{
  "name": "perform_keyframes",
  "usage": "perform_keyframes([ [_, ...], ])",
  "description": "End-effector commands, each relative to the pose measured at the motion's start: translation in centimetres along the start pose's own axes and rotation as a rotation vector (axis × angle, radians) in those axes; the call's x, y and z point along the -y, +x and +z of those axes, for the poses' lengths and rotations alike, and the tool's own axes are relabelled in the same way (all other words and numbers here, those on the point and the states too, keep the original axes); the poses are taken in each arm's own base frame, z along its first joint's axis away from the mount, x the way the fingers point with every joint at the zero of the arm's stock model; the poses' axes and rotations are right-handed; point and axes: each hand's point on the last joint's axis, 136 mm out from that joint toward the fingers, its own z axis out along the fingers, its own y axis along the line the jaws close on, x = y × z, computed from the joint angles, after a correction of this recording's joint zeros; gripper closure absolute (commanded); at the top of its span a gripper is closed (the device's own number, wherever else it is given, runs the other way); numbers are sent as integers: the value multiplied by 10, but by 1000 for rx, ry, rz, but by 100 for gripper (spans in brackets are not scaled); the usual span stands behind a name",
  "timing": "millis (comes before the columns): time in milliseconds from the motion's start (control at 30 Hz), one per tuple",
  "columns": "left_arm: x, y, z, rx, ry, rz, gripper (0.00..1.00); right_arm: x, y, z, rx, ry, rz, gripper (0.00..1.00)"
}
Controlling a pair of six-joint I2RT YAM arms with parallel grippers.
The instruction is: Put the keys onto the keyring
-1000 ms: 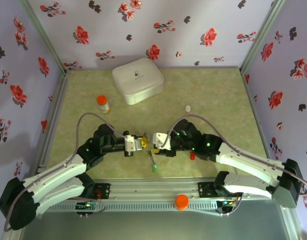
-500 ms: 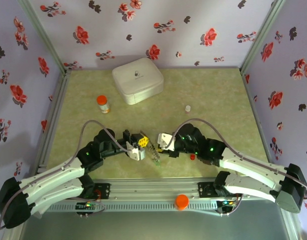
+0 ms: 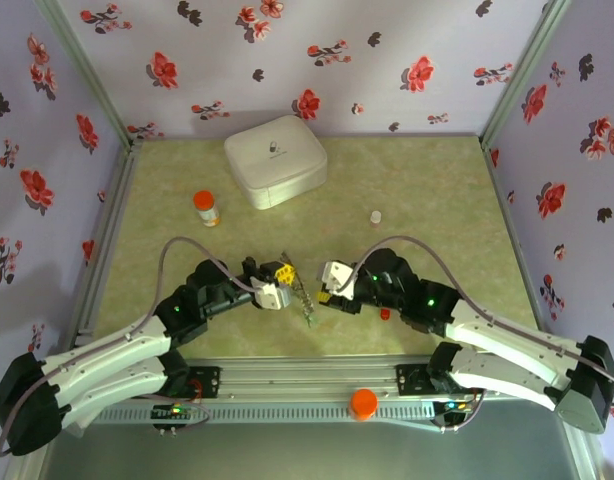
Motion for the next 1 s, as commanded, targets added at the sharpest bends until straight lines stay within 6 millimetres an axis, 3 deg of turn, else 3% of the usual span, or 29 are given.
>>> perform_keyframes([
  [0,-30,-8,-6,67,-174,-247,100,23,-27,-9,76,50,304,53],
  [100,-38,-1,-8,62,-236,-394,100,31,-31,-10,65,60,524,53],
  [233,-44,4,-8,58,-275,-513,100,37,-21,-6,-17,93,734,53],
  [533,-60,25,-6,-17,-390,-730,100,22,-10,13,-155,5,871,56],
  [800,-65,37,-3,-33,-456,-874,100,32,-7,28,-152,1,1025,67],
  [967,-71,41,-2,-43,-496,-959,100,31,-10,38,-151,-32,1064,69],
])
